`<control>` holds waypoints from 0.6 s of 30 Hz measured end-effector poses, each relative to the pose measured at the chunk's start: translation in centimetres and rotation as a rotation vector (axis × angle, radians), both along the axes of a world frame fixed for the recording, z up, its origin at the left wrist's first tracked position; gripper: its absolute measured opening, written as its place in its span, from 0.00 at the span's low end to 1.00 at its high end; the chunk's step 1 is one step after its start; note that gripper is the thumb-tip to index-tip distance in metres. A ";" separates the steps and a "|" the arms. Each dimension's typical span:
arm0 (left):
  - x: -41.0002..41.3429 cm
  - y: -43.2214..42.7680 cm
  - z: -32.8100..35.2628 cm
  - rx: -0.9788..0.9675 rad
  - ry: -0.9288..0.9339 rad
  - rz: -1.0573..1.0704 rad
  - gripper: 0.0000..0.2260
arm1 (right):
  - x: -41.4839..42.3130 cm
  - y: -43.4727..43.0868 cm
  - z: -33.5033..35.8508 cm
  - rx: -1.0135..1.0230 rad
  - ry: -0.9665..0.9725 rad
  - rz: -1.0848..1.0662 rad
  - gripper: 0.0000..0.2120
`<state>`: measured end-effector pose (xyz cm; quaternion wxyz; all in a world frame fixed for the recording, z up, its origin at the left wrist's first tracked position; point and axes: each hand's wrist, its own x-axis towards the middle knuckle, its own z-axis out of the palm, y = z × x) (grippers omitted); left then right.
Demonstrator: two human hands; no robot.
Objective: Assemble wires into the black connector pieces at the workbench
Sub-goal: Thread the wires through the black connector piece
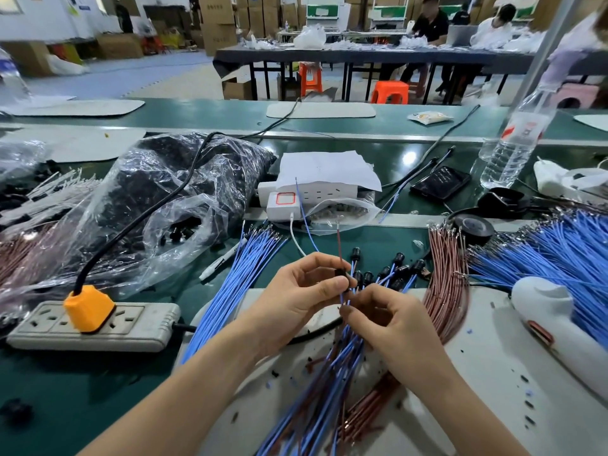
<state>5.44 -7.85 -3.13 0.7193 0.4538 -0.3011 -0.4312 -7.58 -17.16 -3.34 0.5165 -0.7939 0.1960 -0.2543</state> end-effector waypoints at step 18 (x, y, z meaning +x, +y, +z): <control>-0.3 -0.1 -0.4 -0.118 -0.683 0.454 0.08 | 0.1 -0.6 -0.2 -0.091 0.035 -0.021 0.07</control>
